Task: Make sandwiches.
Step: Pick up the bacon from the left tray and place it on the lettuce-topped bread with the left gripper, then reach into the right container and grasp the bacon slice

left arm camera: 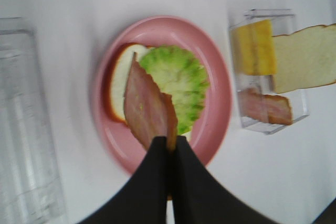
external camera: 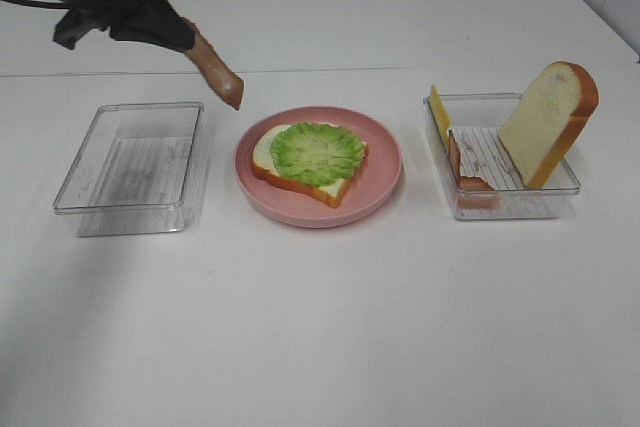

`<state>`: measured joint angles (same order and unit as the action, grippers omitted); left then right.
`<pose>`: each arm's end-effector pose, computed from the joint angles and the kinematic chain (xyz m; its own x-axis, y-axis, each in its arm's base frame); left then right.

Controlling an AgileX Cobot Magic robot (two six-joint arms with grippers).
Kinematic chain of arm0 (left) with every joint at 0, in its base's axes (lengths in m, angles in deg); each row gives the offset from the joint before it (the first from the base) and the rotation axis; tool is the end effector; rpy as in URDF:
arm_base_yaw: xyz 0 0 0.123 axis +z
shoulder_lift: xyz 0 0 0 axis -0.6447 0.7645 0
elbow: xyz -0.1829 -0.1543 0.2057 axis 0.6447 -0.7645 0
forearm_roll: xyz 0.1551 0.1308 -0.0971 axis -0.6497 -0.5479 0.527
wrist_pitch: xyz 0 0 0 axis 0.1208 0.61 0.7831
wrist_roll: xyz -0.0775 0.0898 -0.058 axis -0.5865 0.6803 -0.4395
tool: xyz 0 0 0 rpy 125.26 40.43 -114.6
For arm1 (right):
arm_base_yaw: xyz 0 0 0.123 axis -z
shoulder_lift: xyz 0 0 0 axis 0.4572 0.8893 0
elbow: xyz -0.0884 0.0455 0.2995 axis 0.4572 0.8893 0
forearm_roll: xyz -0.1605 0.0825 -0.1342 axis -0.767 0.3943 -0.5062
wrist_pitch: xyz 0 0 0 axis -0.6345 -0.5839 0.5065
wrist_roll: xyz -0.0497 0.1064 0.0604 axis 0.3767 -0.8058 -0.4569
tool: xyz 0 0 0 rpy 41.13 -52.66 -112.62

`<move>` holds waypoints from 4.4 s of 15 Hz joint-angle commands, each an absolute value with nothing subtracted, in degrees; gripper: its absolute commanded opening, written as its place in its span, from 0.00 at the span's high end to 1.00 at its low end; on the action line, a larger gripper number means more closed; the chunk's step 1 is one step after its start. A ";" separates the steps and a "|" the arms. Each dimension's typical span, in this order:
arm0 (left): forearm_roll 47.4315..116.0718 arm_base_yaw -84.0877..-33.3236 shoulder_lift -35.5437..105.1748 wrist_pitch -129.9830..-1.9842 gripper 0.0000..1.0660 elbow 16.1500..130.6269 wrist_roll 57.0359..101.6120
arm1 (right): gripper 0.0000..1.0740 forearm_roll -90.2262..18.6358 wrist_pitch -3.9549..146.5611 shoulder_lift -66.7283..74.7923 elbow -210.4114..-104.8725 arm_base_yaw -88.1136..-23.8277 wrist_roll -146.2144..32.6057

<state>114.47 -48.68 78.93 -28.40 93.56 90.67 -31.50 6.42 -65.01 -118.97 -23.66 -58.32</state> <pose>0.4244 -0.1376 0.2647 -0.9106 -0.1582 -0.3818 0.1280 0.7705 -0.6245 -0.0249 0.0106 0.2458 -0.4541 0.0124 -0.8908 -0.0062 0.9998 0.0171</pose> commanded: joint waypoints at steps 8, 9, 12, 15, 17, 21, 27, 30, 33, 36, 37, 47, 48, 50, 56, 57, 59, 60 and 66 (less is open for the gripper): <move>138.07 -61.40 87.64 -39.11 1.00 93.79 101.27 | 0.29 -31.15 7.16 -65.35 -118.91 -23.25 -57.81; 138.99 -62.20 88.96 -39.05 1.00 93.90 101.27 | 0.29 -31.15 7.16 -65.35 -118.91 -23.25 -57.81; 139.10 -63.23 91.48 -39.05 1.00 94.42 102.13 | 0.29 -31.15 7.16 -65.35 -118.91 -23.25 -57.81; 137.62 -62.60 92.23 -37.91 1.00 94.53 102.59 | 0.29 -31.10 7.16 -65.35 -118.91 -23.25 -57.81; 134.46 -60.77 92.23 -36.99 1.00 94.53 102.59 | 0.29 -31.10 7.16 -65.35 -118.91 -23.25 -57.81; 127.76 -56.13 92.23 -32.81 1.00 94.53 102.53 | 0.29 -31.10 7.16 -65.35 -118.91 -23.25 -57.81; 122.60 -55.50 92.23 -34.36 1.00 94.47 102.30 | 0.29 -31.10 7.16 -65.35 -118.91 -23.25 -57.81; 122.60 -55.50 92.23 -34.36 0.96 94.47 102.30 | 0.29 -31.10 7.16 -65.35 -118.91 -23.25 -57.81; 122.60 -55.50 92.11 -34.36 0.52 94.47 102.30 | 0.29 -31.10 7.16 -65.35 -118.91 -23.25 -57.81; 121.29 -55.44 90.56 -34.36 0.27 94.47 102.30 | 0.29 -31.10 7.16 -65.35 -118.91 -23.25 -57.81; 119.74 -55.44 89.19 -34.30 0.25 94.47 102.30 | 0.29 -31.10 7.16 -65.35 -118.91 -23.25 -57.81; 81.47 -55.44 65.47 -21.46 0.25 94.47 77.66 | 0.29 -31.10 7.16 -65.35 -118.91 -23.25 -57.81; 78.66 -55.44 62.55 -18.77 0.25 94.47 76.12 | 0.29 -31.10 7.16 -65.35 -118.91 -23.25 -57.81; 73.21 -55.44 55.50 -12.07 0.25 94.36 75.03 | 0.29 -31.10 7.16 -65.35 -118.91 -23.25 -57.81; 63.25 -55.44 38.88 -5.19 0.25 83.53 71.25 | 0.29 -31.10 7.16 -65.35 -118.91 -23.25 -57.81; 63.13 -55.44 33.44 -5.25 0.25 76.83 70.33 | 0.29 -31.10 7.16 -65.35 -118.91 -23.25 -57.81; 63.30 -55.44 26.97 -6.22 0.25 68.80 69.81 | 0.29 -31.10 7.16 -65.35 -118.91 -23.25 -57.81; 63.30 -55.44 23.01 -6.68 0.25 64.05 69.13 | 0.29 -31.10 7.16 -65.35 -118.91 -23.25 -57.81; 63.30 -55.44 -3.34 -7.31 0.25 47.49 69.30 | 0.29 -31.10 7.16 -65.35 -118.91 -23.25 -57.81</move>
<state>63.30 -55.33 -1.57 -7.37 48.41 69.58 -31.27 6.42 -65.01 -118.97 -23.66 -58.32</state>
